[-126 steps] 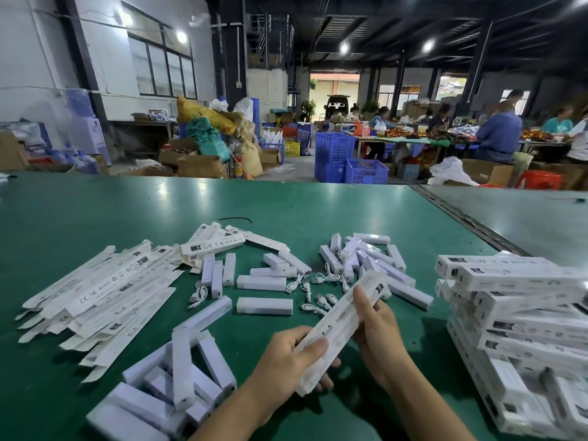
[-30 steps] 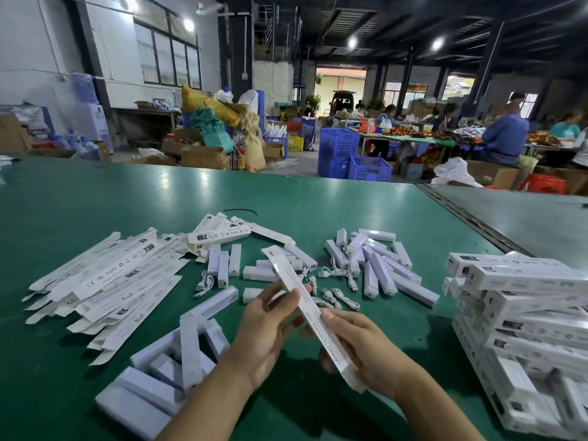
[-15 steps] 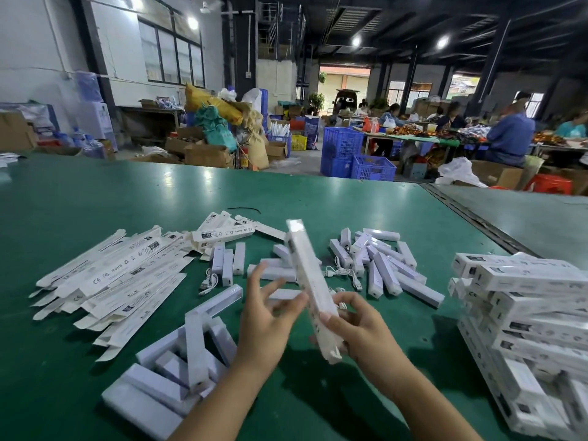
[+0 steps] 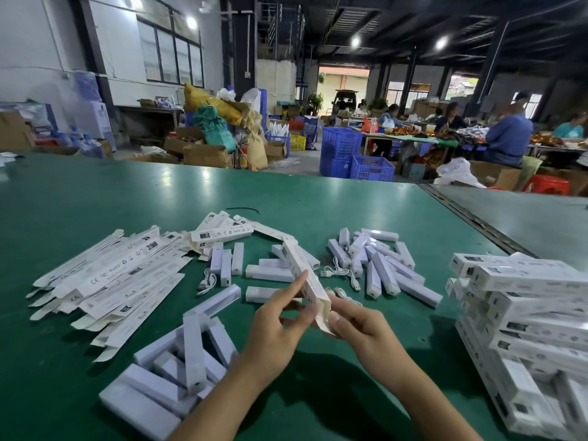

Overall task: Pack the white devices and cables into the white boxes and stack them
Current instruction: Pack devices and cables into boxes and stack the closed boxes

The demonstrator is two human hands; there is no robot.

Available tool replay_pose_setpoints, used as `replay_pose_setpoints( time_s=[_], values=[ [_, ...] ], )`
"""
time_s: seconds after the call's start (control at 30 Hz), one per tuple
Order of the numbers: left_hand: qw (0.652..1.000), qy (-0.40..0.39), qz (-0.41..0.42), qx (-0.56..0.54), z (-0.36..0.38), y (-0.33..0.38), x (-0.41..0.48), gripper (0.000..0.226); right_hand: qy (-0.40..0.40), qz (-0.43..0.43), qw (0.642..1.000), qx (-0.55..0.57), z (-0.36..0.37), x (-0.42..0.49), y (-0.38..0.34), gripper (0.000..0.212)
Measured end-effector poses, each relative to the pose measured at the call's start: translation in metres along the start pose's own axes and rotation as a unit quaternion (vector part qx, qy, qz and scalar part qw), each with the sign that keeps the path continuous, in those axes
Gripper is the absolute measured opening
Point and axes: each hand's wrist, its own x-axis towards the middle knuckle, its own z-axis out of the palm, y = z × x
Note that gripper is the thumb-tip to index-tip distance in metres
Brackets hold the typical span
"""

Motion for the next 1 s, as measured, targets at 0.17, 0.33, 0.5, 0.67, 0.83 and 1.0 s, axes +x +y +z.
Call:
replay_pose_setpoints(
  time_s=[0.17,0.33,0.5,0.67,0.83,1.0],
  values=[
    [1.0,-0.02,-0.009,-0.007,0.0,0.003,0.0,0.046,0.074,-0.032,0.993,-0.087,0.001,-0.004,0.007,0.03],
    [0.999,-0.042,-0.015,-0.022,-0.002,0.001,0.0,0.043,0.119,-0.09,0.98,-0.131,0.006,-0.005,0.005,0.022],
    [0.999,-0.019,-0.007,-0.028,-0.003,-0.004,0.001,0.04,0.13,-0.122,0.969,-0.17,0.004,-0.004,0.007,0.015],
    [1.0,0.0,0.005,-0.012,0.0,-0.009,0.002,0.046,0.132,-0.163,0.947,-0.244,0.001,-0.002,0.008,0.025],
    [0.998,0.044,0.019,-0.035,0.0,-0.007,0.003,0.035,0.079,-0.199,0.938,-0.273,0.001,-0.003,0.004,0.022],
    [0.998,0.041,0.0,-0.051,-0.006,-0.01,0.007,0.03,0.059,-0.2,0.948,-0.242,0.005,-0.003,0.002,0.022]
  ],
)
